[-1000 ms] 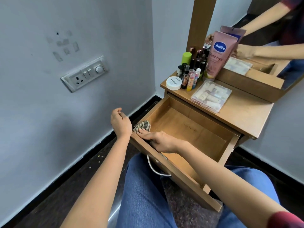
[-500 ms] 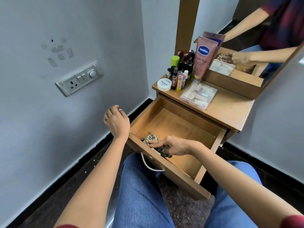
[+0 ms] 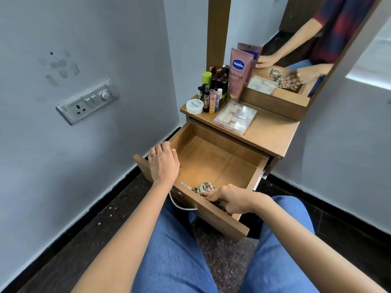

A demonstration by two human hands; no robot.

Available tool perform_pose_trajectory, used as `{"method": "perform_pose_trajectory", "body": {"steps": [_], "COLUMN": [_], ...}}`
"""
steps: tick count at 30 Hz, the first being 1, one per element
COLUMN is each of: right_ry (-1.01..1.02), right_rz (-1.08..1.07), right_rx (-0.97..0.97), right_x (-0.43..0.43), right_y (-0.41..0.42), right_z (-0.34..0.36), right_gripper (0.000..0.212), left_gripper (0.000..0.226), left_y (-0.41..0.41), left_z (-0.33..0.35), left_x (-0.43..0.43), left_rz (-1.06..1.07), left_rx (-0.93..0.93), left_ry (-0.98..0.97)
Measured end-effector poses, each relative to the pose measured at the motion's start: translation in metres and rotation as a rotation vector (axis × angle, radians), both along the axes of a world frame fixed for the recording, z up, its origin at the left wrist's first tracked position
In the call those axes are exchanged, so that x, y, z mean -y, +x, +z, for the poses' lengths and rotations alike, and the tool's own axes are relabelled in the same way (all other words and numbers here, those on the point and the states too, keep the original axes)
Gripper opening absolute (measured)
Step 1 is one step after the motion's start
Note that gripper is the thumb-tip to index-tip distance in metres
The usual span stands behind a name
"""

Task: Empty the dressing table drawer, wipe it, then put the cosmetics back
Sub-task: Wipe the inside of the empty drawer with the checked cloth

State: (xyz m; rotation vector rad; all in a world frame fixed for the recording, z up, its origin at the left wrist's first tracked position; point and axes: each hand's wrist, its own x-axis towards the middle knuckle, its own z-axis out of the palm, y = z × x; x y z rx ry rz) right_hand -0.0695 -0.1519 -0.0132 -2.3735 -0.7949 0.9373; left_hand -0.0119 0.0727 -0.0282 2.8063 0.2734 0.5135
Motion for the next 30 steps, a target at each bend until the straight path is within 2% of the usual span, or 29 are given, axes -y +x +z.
{"method": "perform_pose_trajectory", "body": {"steps": [5, 10, 15, 19, 22, 30], "right_ry": [-0.041, -0.135, -0.111, -0.019, 0.027, 0.01], "right_rz": [0.044, 0.15, 0.159, 0.052, -0.045, -0.389], "right_rx": [0.036, 0.198, 0.41, 0.527, 0.574, 0.632], "right_x": [0.014, 0.02, 0.047, 0.062, 0.072, 0.1], "right_y": [-0.01, -0.016, -0.033, -0.054, -0.056, 0.0], "right_z": [0.01, 0.026, 0.023, -0.012, -0.026, -0.024], "right_gripper": [0.079, 0.059, 0.084, 0.09, 0.092, 0.094], "left_gripper": [0.03, 0.03, 0.031, 0.031, 0.033, 0.034], "left_y": [-0.009, -0.017, -0.021, -0.021, -0.025, -0.028], "left_z": [0.002, 0.004, 0.008, 0.006, 0.0, 0.0], "left_x": [0.011, 0.023, 0.043, 0.067, 0.074, 0.071], "left_rz": [-0.013, -0.07, -0.16, -0.232, -0.259, -0.238], "left_rx": [-0.041, -0.077, -0.072, -0.099, -0.123, -0.126], "left_ry": [-0.008, -0.025, -0.125, -0.178, -0.1, -0.126]}}
